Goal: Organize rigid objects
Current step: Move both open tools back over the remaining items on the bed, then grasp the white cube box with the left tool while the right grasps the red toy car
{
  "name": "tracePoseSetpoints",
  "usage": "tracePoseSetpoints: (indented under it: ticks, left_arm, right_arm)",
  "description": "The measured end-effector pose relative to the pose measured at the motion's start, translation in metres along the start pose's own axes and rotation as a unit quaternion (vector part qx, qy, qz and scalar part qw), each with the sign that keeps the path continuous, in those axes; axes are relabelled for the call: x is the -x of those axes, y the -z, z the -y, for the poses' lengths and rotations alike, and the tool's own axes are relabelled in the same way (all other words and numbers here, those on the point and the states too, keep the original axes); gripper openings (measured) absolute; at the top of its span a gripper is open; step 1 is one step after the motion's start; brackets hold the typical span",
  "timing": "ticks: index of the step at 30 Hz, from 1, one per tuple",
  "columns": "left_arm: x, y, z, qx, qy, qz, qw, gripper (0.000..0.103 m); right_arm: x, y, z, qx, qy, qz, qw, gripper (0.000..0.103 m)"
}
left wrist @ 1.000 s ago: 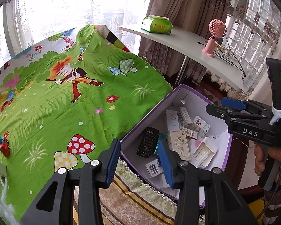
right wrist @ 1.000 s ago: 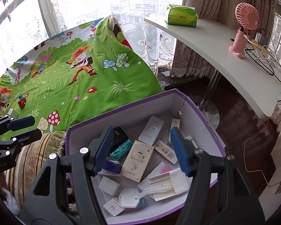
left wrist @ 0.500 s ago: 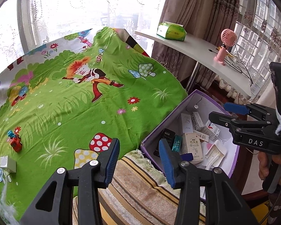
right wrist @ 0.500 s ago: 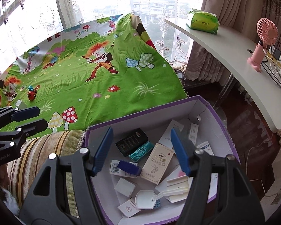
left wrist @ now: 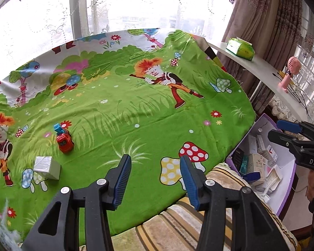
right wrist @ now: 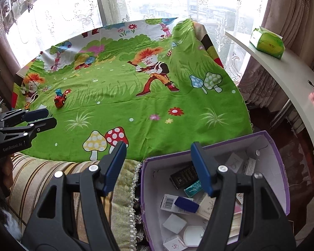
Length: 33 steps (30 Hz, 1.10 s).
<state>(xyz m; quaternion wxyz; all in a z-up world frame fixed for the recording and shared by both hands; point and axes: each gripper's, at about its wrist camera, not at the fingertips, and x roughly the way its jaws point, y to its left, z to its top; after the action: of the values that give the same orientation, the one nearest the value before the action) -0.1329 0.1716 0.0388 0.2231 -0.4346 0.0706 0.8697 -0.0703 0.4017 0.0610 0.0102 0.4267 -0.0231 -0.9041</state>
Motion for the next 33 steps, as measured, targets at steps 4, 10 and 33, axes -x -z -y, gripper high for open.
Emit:
tracePoseSetpoints:
  ticks: [4, 10, 33]
  left_arm:
    - [0.005, 0.002, -0.049, 0.029, -0.030, 0.004, 0.9991, 0.057]
    - [0.003, 0.010, -0.121, 0.080, -0.066, -0.005, 0.9946, 0.059]
    - [-0.065, 0.025, -0.197, 0.123, -0.070, -0.064, 0.9879, 0.049]
  right_arm:
    - [-0.010, -0.016, -0.026, 0.020, -0.022, 0.000, 1.000, 0.067]
    - [-0.033, -0.038, -0.070, 0.055, -0.047, -0.003, 0.997, 0.067]
    - [-0.148, -0.082, -0.220, 0.138, -0.115, -0.059, 0.982, 0.067]
